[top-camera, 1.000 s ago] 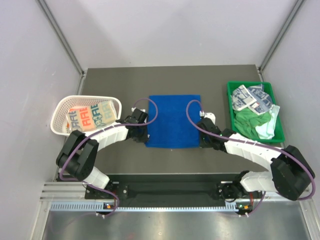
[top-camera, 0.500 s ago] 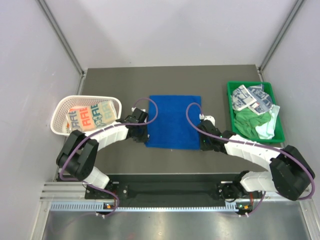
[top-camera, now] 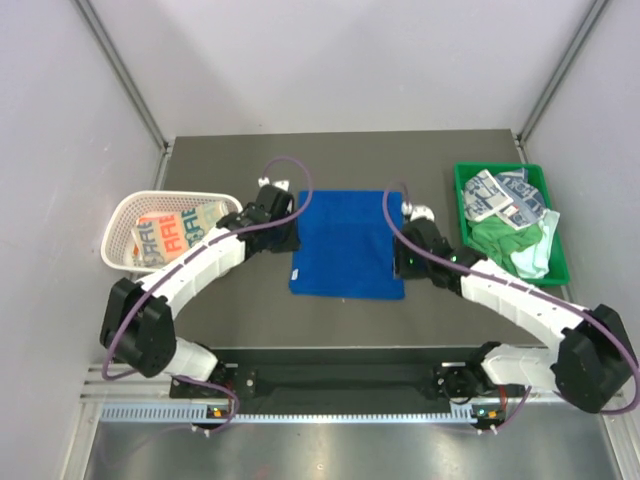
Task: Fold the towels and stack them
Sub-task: Fold the towel
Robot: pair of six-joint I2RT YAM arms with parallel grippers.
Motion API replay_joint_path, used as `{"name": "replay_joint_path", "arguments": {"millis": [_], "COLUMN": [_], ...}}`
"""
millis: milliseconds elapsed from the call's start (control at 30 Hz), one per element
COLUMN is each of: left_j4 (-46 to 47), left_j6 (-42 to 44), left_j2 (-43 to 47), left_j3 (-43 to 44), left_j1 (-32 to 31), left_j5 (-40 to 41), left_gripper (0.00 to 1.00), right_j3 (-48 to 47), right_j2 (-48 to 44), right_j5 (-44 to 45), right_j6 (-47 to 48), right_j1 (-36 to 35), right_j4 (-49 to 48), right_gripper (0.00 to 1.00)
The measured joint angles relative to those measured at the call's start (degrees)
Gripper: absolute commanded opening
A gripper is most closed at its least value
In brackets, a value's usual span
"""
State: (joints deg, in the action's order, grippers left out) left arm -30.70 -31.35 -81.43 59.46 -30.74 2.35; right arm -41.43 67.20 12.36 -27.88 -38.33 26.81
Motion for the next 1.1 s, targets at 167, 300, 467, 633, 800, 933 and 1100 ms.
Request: {"name": "replay_joint_path", "arguments": {"millis": [167,300,467,633,800,933,1100], "left_j4": [1.46,5.46,9.68,14.10,17.90,19.19,21.16], "left_j6": [0.20,1.14,2.67,4.66,5.64,5.77,5.05], "left_j2": [-8.79,-21.55,-34.77,-42.10,-44.11,-44.35,-44.41], "left_j3": [11.63,21.27,26.91,31.98,32.81,32.46,31.80], "left_j1": [2.51,6.56,12.26,14.38,13.73,13.46,14.01], "left_j5": [3.78,5.16,2.99,0.70,-1.92,-2.84,-3.41], "left_gripper": [0.31,0.32,0.39,0.44,0.45,0.45,0.45], "right_j3": [-14.36,-23.89,-32.37,-39.60,-43.82,-45.33,-46.16], "right_j2": [8.72,18.56,31.58,43.63,50.88,53.33,54.47], "right_j5": [-2.43,-4.07,-5.33,-6.05,-5.81,-4.72,-3.21], "right_j6": [3.85,6.32,8.61,9.46,9.75,9.86,9.86], "right_j1": [8.59,15.13,18.93,19.78,19.78,19.91,20.13], "right_j4": [-3.15,-6.84,-9.44,-11.15,-11.37,-11.17,-11.37], "right_gripper": [0.38,0.38,0.37,0.38,0.38,0.37,0.37]}}
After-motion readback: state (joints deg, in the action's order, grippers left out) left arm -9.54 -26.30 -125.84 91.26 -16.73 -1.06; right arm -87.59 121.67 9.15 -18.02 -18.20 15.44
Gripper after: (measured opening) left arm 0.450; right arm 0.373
